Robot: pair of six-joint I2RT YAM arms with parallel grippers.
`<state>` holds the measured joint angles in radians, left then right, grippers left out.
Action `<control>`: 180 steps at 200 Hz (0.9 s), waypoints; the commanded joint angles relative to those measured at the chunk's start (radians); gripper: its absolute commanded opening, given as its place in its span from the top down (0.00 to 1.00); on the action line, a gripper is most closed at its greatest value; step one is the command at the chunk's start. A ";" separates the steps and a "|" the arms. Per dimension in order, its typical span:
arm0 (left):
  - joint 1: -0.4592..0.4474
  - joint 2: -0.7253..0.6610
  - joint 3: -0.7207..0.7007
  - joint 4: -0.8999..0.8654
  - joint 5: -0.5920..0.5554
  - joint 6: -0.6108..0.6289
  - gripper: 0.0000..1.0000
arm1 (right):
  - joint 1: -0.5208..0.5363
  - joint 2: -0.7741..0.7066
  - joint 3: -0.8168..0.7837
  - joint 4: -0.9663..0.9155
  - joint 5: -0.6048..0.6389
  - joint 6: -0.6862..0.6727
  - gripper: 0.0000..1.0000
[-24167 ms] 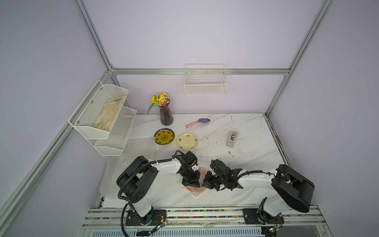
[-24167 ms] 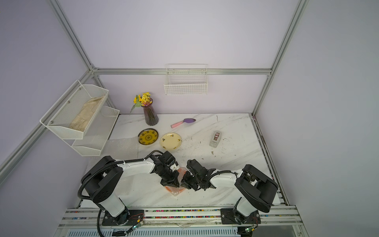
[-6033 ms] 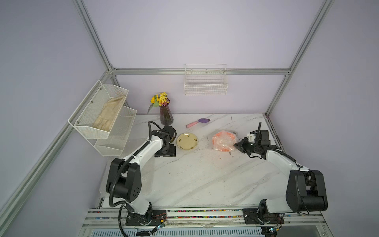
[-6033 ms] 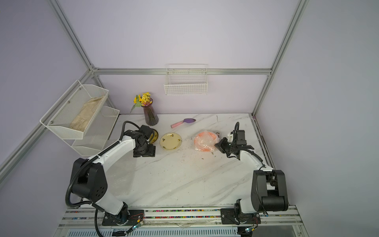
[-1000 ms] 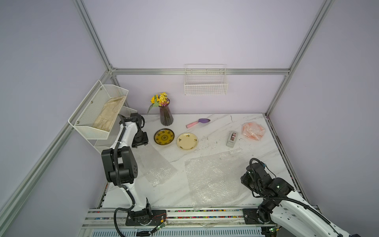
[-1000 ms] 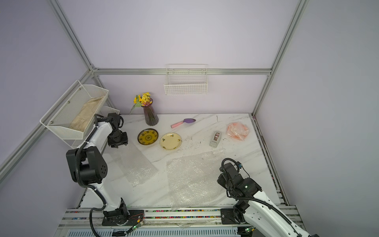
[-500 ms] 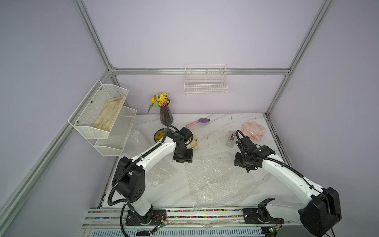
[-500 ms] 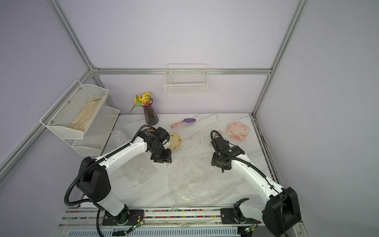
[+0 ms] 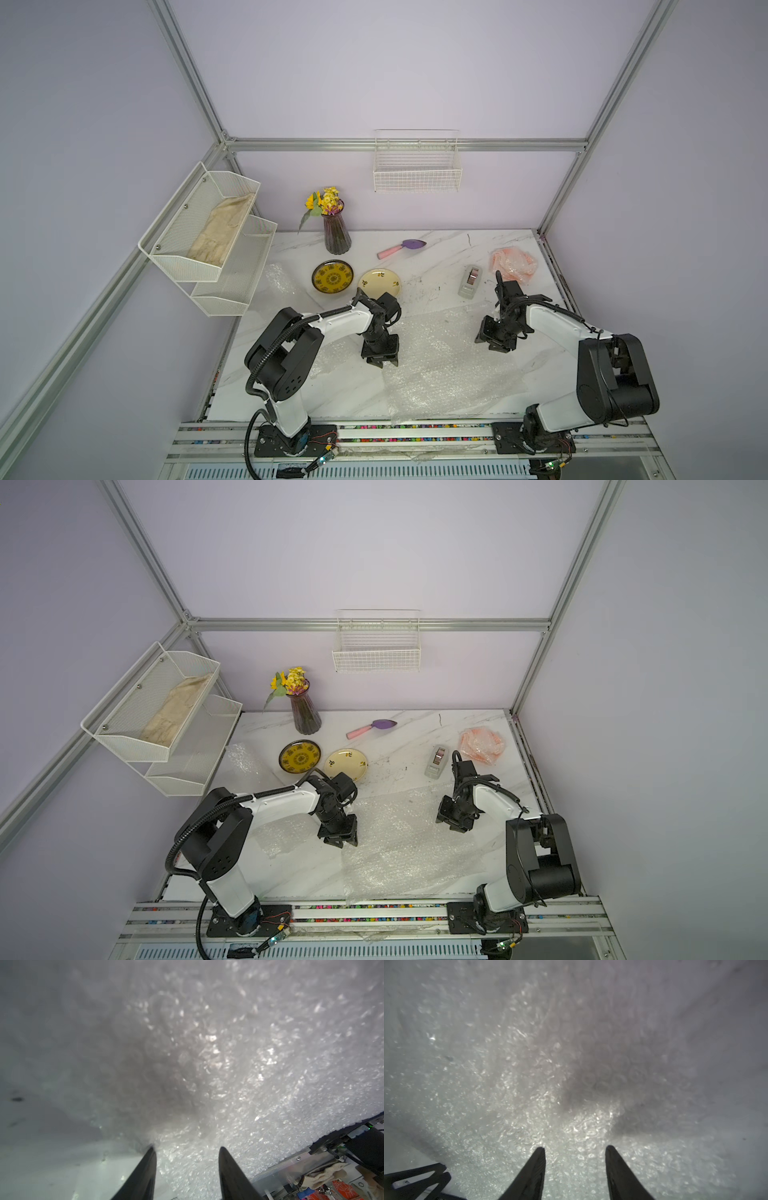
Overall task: Wrap dinner plates in bubble wrap
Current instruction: Adjust the bubble wrap at the center of the board.
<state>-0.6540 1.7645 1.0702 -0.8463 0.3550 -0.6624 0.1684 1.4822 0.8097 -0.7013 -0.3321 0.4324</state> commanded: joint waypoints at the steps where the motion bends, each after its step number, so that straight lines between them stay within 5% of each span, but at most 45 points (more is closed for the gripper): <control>1: 0.066 0.053 0.047 0.004 -0.084 0.064 0.52 | 0.005 -0.026 -0.052 -0.011 -0.049 -0.002 0.50; 83: 0.293 0.084 0.128 -0.120 -0.173 0.269 0.52 | 0.221 -0.029 -0.167 0.285 -0.085 0.299 0.51; 150: 0.379 0.006 0.152 -0.180 -0.197 0.311 0.52 | 0.247 -0.039 0.037 0.135 0.074 0.254 0.53; 180: 0.381 -0.066 0.166 -0.197 -0.149 0.285 0.51 | 0.250 -0.021 0.151 0.154 0.027 0.249 0.53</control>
<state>-0.2764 1.7927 1.1614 -1.0153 0.1875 -0.3817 0.4126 1.4662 0.8745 -0.5316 -0.3103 0.6895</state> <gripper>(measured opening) 0.486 0.470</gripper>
